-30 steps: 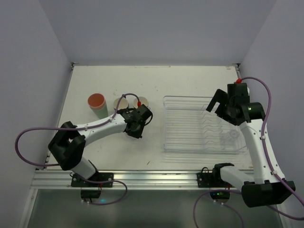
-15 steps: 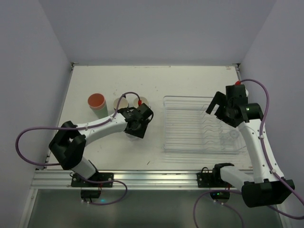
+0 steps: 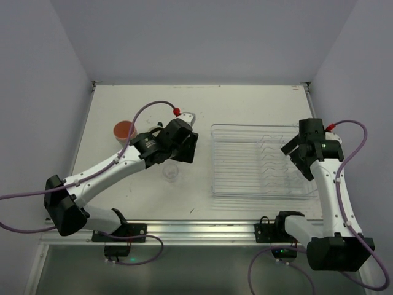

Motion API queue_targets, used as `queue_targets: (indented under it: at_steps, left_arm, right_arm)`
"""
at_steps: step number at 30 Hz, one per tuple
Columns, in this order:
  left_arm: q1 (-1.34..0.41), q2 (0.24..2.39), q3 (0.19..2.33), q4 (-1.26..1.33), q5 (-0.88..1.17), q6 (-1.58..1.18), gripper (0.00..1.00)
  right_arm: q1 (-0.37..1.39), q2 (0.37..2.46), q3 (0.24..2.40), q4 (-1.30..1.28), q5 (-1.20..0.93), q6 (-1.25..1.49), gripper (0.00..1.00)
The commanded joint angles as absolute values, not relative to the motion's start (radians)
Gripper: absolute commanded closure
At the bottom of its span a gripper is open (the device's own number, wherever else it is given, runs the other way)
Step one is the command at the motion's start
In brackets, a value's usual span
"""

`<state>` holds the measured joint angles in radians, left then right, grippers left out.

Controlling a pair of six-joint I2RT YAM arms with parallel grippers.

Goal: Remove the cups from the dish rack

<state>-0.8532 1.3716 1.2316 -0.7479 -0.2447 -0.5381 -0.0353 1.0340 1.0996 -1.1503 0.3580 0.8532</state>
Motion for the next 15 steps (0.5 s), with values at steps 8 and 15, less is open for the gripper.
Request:
queue_targets:
  at_steps: [8,15]
  left_arm:
    - [-0.877,1.374,1.333,-0.750,-0.154,-0.538,0.35]
    - [-0.933,1.402,1.336,-0.752,-0.150,-0.574,0.35]
  right_arm:
    - [-0.092,1.078,0.985,-1.223,0.518,1.112,0.01]
    - [-0.140,1.052,0.900,-1.161,0.540,1.111,0.01]
